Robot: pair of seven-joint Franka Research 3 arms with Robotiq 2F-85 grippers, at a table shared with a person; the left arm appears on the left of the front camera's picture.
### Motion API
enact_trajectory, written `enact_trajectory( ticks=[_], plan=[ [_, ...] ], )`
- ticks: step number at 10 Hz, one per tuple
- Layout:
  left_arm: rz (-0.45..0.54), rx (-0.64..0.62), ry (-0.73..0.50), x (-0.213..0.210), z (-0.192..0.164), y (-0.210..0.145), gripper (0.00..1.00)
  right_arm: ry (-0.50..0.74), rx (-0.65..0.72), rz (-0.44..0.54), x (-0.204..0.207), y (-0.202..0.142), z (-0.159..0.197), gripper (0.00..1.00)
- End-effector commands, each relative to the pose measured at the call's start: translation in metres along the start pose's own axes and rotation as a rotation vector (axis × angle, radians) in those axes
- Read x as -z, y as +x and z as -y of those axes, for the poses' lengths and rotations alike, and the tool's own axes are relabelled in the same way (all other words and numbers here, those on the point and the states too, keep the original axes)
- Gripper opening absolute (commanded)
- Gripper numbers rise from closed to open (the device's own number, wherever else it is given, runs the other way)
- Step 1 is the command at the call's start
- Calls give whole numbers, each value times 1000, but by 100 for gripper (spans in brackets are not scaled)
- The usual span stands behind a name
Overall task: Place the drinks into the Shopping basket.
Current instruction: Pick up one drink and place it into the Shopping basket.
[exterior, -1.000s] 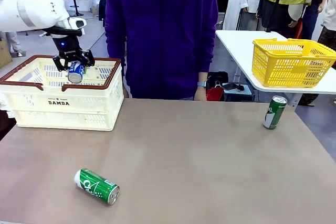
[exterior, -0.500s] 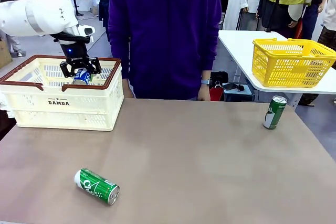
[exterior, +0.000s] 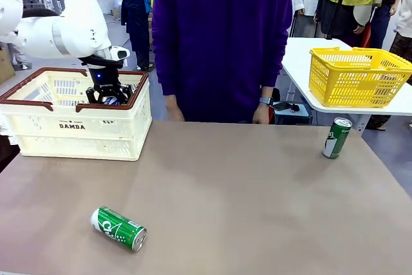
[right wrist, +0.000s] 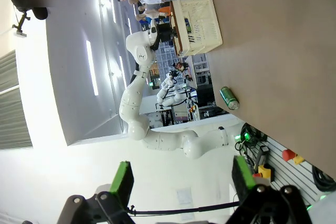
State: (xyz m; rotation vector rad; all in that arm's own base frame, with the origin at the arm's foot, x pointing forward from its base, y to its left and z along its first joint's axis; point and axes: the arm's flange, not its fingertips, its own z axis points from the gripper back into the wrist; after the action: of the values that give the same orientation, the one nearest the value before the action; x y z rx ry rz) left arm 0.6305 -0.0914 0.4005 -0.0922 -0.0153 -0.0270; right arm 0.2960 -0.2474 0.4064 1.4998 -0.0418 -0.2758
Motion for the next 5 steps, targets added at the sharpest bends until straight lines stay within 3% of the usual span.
enact_trajectory(
  ticks=[1,2,3,5],
  plan=[
    [-19,-12,40,-7,2,12,0,-8,-2,2,0,-1,-2,100],
    [-23,-28,50,-7,-1,14,57,-8,-2,2,0,-1,-2,100],
    [-27,-47,45,-8,-5,15,100,-8,-2,2,0,-1,-2,100],
    [-25,-72,77,-10,-11,18,100,-8,-2,2,0,-1,-2,100]
  ],
)
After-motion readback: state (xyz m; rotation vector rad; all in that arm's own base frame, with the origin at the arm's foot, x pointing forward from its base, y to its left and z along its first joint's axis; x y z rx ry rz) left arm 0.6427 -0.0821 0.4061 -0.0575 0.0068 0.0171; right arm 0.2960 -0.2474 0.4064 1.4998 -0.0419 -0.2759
